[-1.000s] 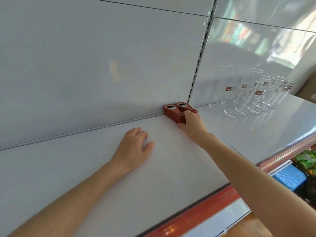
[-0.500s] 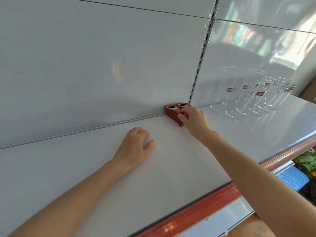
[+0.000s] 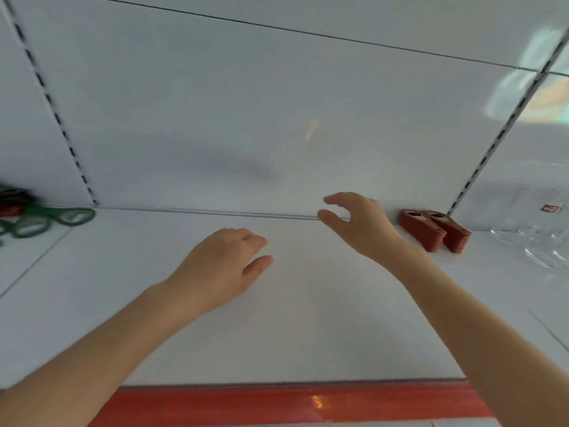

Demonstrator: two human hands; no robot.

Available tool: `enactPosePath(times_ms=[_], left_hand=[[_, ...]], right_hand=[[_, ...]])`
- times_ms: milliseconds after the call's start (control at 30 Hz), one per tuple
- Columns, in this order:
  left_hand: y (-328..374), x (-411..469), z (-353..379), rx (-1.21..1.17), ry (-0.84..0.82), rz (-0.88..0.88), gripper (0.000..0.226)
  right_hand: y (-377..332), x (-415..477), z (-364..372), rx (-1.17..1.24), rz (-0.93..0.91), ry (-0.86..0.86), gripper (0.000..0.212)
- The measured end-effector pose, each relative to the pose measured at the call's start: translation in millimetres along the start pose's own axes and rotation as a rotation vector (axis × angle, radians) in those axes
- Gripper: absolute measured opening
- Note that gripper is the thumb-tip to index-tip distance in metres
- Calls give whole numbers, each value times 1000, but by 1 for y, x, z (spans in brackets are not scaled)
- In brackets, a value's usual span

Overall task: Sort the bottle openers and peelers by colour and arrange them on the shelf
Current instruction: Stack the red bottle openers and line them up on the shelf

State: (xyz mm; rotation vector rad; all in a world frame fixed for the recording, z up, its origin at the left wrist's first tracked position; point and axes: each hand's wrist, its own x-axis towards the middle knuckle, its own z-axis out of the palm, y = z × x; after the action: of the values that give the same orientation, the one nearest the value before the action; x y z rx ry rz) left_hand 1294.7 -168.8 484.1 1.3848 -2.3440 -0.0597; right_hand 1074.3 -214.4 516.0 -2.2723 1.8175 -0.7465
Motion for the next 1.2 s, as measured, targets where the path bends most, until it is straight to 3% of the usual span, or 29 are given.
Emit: enactPosePath(times_ms=[233, 433, 633, 800, 1000, 1200], left_hand=[[-94, -140, -81, 74, 119, -351, 65], [-169, -264, -145, 115, 178, -537, 41], [-211, -342, -181, 147, 171, -638, 55], [-236, -369, -190, 106, 229, -687, 36], [-262, -373, -191, 84, 342, -760, 35], [-282, -345, -197, 68, 462, -759, 39]], right_hand=[[-148, 10, 75, 60, -254, -152, 37], [-295, -8, 143, 132, -415, -254, 38], [-407, -27, 201, 172, -544, -380, 38], [-463, -24, 233, 120, -622, -411, 33], [-495, -4, 261, -178, -644, -443, 30], [-497, 13, 246, -358, -842, -400, 20]])
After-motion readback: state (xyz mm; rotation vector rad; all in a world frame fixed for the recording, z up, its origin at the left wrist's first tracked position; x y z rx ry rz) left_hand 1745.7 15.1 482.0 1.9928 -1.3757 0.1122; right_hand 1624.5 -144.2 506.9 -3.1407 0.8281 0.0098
